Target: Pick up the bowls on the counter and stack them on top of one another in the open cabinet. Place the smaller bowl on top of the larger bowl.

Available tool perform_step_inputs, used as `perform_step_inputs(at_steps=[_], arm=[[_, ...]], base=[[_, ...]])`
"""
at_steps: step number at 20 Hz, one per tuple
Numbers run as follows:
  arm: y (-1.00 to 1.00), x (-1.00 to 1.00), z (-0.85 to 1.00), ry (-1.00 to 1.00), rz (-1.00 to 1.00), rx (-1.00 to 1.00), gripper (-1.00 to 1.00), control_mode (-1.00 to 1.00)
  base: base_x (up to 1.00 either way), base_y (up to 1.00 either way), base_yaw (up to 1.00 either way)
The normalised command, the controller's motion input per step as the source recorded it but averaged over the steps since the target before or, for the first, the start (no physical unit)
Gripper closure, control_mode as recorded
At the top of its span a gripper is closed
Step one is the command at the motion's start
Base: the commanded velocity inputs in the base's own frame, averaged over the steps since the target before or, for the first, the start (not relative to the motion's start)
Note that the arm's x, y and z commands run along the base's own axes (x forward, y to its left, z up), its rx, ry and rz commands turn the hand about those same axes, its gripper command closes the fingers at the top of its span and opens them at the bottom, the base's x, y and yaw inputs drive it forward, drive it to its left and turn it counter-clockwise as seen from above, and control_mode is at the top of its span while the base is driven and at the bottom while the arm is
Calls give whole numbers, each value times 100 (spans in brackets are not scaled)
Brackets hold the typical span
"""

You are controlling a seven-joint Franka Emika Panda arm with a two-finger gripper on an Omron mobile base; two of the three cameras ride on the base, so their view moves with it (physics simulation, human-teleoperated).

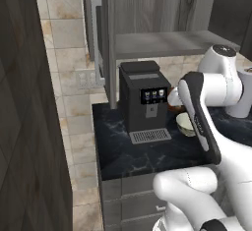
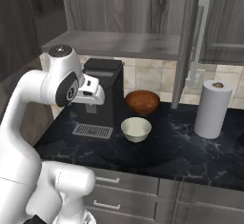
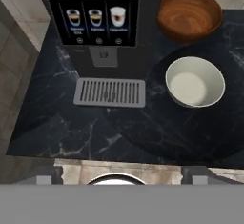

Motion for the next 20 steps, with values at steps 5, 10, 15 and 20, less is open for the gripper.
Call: perform_step_inputs(at_steps=[5,10,15,20], arm=[[-19,-33,-10,-8,-5,0,-100,-100],[-12,-24,-10,-11,-9,1,-100,-100],[-10,-18,-2,-9,-12,7,-100,-100],[-13,-16,0,-5,-14,12,-100,-100]], base=[[0,0,0],[0,0,0],[0,0,0],[0,0,0]])
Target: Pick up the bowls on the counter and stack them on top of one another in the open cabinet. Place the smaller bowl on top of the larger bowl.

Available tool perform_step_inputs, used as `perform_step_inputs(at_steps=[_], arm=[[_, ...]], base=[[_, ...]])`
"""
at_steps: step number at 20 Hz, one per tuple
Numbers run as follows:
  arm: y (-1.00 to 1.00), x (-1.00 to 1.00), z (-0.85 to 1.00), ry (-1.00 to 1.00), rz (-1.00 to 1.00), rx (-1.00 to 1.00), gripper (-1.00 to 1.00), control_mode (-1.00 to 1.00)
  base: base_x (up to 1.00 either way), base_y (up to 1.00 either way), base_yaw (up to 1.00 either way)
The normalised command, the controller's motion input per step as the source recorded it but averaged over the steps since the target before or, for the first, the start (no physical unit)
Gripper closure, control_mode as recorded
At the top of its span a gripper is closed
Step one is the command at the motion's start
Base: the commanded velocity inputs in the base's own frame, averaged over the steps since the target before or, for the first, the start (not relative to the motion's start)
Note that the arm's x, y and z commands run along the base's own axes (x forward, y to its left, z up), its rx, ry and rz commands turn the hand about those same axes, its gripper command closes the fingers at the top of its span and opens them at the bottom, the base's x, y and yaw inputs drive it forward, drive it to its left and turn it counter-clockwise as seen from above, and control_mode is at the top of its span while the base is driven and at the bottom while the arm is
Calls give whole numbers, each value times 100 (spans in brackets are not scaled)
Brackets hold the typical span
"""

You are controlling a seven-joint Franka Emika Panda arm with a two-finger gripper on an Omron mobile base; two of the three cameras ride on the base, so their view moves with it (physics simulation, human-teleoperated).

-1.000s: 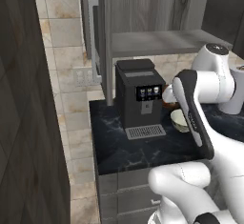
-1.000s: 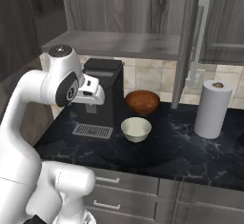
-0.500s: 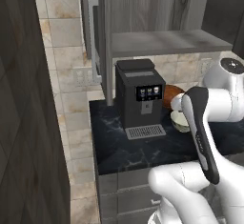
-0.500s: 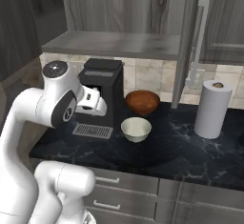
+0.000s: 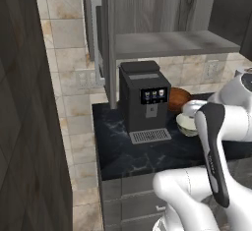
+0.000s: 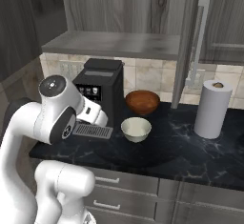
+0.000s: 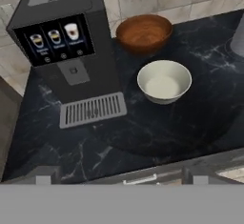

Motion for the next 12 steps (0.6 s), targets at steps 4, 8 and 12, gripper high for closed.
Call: perform_step_inputs(at_steps=[4,8,12], arm=[[-13,-17,0,-1,-14,18,-100,-100],[-14,-17,0,4,-12,21,-100,-100],[-16,-12,0,10,-10,20,-100,-100]], base=[[0,0,0],[0,0,0],[0,0,0]])
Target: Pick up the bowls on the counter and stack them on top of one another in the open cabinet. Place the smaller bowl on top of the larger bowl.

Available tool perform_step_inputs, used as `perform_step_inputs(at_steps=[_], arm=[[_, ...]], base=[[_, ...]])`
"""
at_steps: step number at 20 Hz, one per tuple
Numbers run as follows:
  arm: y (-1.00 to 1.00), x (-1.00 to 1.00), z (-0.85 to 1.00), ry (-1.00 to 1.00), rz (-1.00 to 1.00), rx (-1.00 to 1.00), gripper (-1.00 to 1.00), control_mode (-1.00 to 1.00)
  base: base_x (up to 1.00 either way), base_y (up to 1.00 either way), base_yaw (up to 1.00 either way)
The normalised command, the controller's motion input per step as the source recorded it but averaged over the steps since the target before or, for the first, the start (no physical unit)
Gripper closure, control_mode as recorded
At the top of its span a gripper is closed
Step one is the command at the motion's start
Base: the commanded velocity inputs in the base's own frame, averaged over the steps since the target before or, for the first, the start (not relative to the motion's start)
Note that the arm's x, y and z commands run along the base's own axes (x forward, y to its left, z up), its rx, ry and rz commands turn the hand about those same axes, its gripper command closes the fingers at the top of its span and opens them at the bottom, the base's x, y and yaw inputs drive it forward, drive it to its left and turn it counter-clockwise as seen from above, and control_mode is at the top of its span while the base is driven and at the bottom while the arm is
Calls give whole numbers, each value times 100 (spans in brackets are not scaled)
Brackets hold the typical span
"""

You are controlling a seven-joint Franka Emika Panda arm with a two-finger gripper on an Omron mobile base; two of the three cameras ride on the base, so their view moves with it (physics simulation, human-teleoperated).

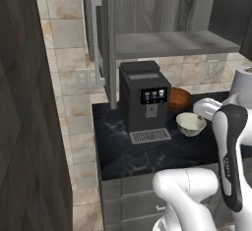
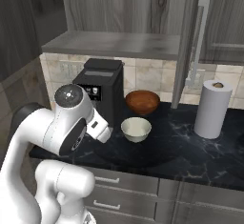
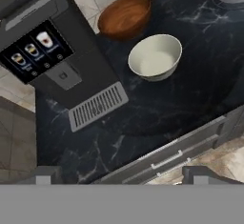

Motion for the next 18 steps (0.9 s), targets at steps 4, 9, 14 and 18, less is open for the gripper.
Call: perform_step_inputs(at_steps=[4,9,14,18], arm=[[-17,-13,0,9,-10,14,-100,-100],[-12,-10,-9,8,-10,6,-100,-100],[-6,0,-19,3,-12,0,-100,-100],[-2,0,-23,0,-12,-1,-100,-100]], base=[[0,0,0],[0,0,0],[0,0,0],[0,0,0]])
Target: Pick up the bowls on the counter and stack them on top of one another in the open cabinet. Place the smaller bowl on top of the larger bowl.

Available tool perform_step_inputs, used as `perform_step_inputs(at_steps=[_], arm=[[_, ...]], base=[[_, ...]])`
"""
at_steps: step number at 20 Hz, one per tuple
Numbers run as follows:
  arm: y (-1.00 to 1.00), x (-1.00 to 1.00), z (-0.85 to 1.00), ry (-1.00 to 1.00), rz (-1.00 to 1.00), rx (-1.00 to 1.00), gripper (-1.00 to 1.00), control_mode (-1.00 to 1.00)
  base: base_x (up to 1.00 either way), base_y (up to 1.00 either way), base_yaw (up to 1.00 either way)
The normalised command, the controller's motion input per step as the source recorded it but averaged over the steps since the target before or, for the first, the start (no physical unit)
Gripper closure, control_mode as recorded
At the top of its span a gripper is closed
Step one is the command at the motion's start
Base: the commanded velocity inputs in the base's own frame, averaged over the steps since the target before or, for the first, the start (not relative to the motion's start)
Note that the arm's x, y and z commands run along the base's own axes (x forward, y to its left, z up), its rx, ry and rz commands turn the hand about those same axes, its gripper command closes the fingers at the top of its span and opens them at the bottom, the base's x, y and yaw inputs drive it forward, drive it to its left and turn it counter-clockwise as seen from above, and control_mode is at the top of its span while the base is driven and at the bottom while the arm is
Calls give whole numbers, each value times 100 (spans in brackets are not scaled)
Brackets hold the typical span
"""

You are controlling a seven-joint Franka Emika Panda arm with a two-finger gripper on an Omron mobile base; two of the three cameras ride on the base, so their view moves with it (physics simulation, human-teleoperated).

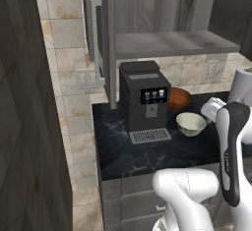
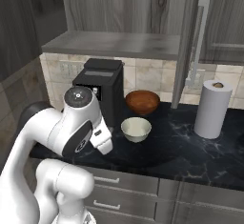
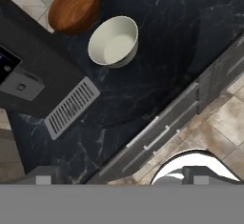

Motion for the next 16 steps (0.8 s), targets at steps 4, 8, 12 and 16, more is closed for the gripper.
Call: perform_step_inputs(at_steps=[4,8,12,16], arm=[[-3,3,-20,0,-11,0,-100,-100],[-14,12,-11,0,-4,0,-100,-100],[-21,9,-13,0,-3,0,-100,-100],[-32,1,-11,0,0,0,-100,-100]], base=[[0,0,0],[0,0,0],[0,0,0],[0,0,0]])
